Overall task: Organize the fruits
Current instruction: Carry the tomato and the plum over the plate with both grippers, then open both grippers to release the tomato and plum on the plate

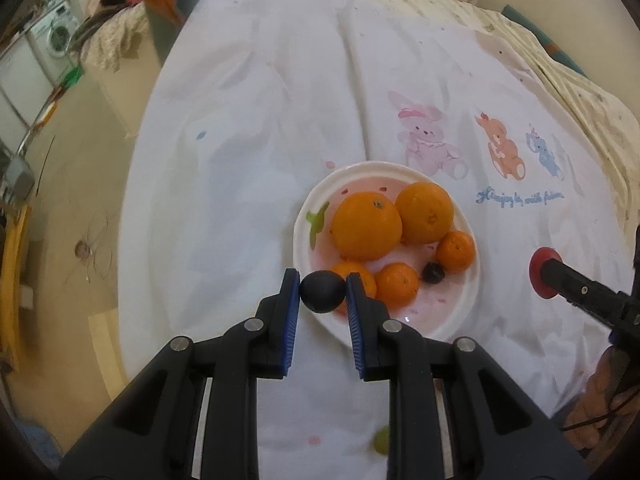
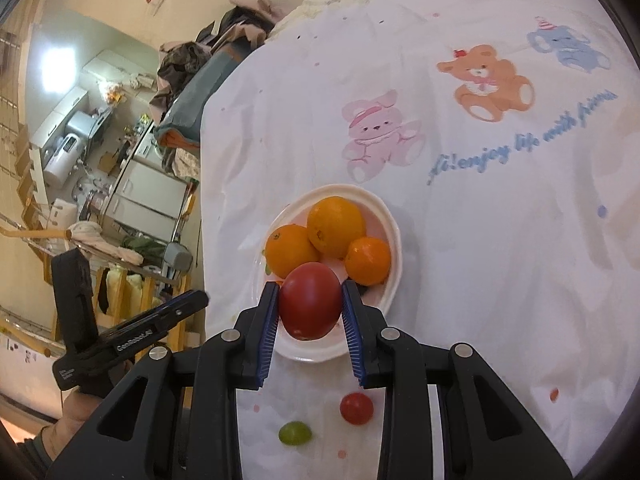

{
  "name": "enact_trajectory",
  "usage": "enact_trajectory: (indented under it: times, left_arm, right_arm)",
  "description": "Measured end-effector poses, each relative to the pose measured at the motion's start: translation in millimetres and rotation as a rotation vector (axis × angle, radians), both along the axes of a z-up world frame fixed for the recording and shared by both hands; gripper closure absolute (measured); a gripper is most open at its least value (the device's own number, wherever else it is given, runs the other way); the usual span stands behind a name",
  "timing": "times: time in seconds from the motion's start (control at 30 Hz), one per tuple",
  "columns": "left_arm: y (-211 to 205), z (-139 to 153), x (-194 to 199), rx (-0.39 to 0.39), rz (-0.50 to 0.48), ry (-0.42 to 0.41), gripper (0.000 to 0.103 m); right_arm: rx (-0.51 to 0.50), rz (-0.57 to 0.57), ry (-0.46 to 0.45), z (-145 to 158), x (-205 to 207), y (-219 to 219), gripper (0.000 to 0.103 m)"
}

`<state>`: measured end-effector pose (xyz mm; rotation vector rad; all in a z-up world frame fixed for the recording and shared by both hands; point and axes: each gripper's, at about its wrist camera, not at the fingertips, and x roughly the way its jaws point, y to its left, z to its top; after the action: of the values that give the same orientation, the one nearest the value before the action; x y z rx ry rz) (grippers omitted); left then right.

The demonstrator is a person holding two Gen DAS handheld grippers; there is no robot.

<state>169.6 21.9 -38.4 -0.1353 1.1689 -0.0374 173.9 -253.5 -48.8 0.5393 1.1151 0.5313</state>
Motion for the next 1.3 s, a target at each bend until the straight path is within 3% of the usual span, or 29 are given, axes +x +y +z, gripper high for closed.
enact_trajectory:
  times: [0.1,0.2,0.37,0.5,0.9,1.03,1.07,1.1,1.13,1.17,1.2,1.23,1.27,1.3]
  left_arm:
    - [0.3,-14.0,8.1,0.017,0.004,0.011,0.083]
    - [5.4,-26.7,11.1,-0.023,0.030,0.039,0.083]
    - [10.0,-30.4,13.4,-0.004,0.048,0.006,0.083]
    - [14.2,-36.8,19.3,-0.033,0.059,0.021,0.083]
    - [6.0,-33.1,29.9,-0.077,0.058,-0.010,0.083]
    - [6.9,-24.1,27.8,-0.091,0.070,-0.063,0.083]
    - [7.3,-21.9,27.5,-0.099,0.069,-0.076,0.083]
    - [7.1,-20.4,27.7,-0.110,0.063,-0.080,0.082]
    - [7.5,-20.1,27.7,-0.120,0.061,-0.075,0.075]
    - [8.2,-20.2,27.8,-0.131,0.063,-0.072,0.059]
    - [8.8,-20.3,27.4,-0.139,0.070,-0.065,0.050]
    - [9.5,-19.9,26.6,-0.136,0.080,-0.061,0.033]
    - [10.5,-19.1,26.0,-0.131,0.091,-0.061,0.027]
    - [11.3,-18.2,24.5,-0.133,0.095,-0.067,0.026]
  right_arm:
    - [0.000,0.033,0.006,-5.4,10.0,10.5,0.070]
    - [0.005,0.061,0.022,-13.8,20.4,20.9,0.070]
    - [-0.008,0.092,0.055,-29.1,36.6,35.6,0.070]
    - [-0.027,0.124,0.069,-38.4,42.2,47.4,0.070]
    - [-0.042,0.146,0.085,-47.3,48.1,58.7,0.068]
    - [-0.013,0.125,0.078,-47.7,50.2,56.0,0.067]
    - [-0.004,0.125,0.077,-47.2,50.8,55.6,0.061]
    - [-0.001,0.121,0.075,-46.3,51.3,55.2,0.046]
    - [0.006,0.113,0.069,-44.6,50.8,54.1,0.041]
    - [0.011,0.104,0.059,-42.9,50.1,52.7,0.036]
    - [0.008,0.094,0.047,-40.6,49.4,51.2,0.035]
    - [0.001,0.087,0.036,-37.9,49.0,49.3,0.035]
    - [-0.001,0.084,0.032,-36.8,49.5,47.6,0.035]
    - [-0.001,0.080,0.028,-36.0,49.3,45.3,0.035]
